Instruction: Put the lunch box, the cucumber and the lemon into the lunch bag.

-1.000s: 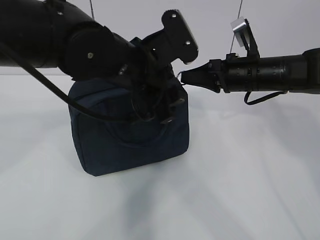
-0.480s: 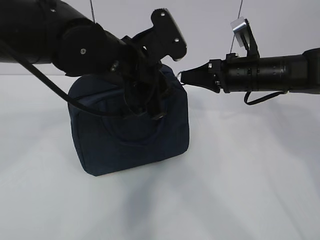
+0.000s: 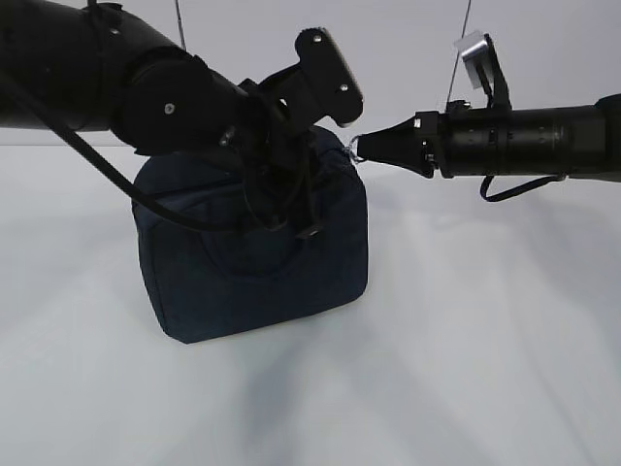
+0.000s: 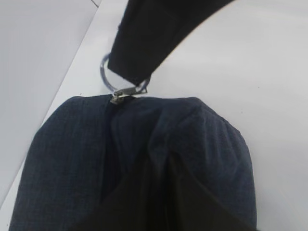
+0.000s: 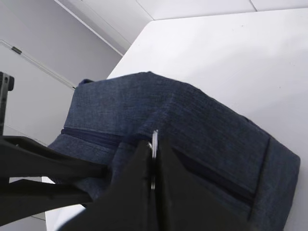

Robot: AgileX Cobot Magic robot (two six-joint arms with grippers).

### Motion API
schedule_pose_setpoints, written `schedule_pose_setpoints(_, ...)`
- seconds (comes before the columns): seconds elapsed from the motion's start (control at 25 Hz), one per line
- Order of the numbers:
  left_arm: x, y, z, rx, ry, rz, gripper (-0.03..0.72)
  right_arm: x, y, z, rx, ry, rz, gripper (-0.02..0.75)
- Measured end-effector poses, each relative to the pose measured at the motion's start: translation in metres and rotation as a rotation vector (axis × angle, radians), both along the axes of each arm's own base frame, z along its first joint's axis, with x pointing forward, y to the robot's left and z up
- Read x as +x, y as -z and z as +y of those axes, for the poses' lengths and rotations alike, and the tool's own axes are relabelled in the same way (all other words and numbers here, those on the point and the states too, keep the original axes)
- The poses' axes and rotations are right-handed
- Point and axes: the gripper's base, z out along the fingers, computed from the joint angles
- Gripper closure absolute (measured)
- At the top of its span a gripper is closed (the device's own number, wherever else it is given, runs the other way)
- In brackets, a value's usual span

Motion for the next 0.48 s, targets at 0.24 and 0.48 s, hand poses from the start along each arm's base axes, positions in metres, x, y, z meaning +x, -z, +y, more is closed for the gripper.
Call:
schedule_pose_setpoints(0.24,0.001,0.0,-0.001,-0.012,0.003,-0.011,0.657,0.002,-0.003,-0.012,0.01,0.024,-0.004,0.717)
schedule_pose_setpoints(0.48,0.001,-0.001,-0.002,-0.021,0.002,-0.015,0.658,0.003,-0.002,-0.014,0.001,0.041,0.0,0.717)
